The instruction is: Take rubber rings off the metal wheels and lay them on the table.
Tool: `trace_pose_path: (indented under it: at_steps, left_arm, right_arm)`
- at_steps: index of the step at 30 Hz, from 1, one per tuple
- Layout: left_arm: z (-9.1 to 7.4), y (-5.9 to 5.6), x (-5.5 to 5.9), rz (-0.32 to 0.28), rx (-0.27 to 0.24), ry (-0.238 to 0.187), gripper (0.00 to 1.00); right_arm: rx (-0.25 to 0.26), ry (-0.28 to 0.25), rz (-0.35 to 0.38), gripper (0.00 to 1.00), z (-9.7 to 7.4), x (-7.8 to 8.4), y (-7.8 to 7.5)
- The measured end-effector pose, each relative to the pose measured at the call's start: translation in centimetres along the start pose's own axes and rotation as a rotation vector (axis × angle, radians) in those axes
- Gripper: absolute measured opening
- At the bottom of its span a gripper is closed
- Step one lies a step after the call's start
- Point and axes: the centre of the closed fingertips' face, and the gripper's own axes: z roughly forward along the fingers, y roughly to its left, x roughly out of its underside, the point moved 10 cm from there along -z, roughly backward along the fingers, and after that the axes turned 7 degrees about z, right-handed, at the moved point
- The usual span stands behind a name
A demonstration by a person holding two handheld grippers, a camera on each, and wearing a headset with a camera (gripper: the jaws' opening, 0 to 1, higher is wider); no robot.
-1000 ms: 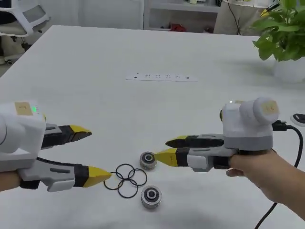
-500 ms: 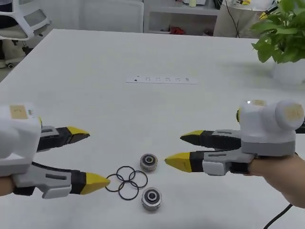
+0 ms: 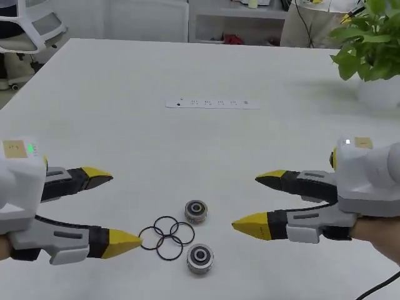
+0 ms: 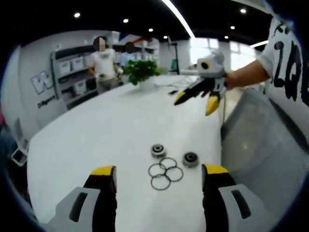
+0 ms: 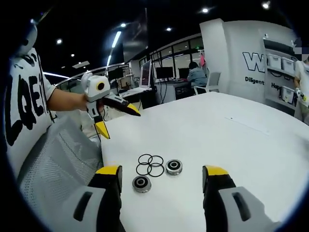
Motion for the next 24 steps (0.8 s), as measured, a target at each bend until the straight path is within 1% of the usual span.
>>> trace_pose_path:
  at_steps: [5,10,24]
  left_arm:
    - [-0.1,-0.3,0.4,0.002,0.002,0.012,0.75]
    - [-0.2,-0.4,0.5,-0.009,-0.005,0.004,0.76]
    - [-0.6,-1.0,0.9,-0.015,-0.007,0.009,0.79]
  right_arm:
    - [0.004,0.006,-0.018,0.68,-0.3,0.3,0.2]
    - [0.009,0.015,-0.024,0.71,-0.5,0.8,0.2]
    - [0.022,0.053,-0.061,0.77,-1.0,2.0,1.2]
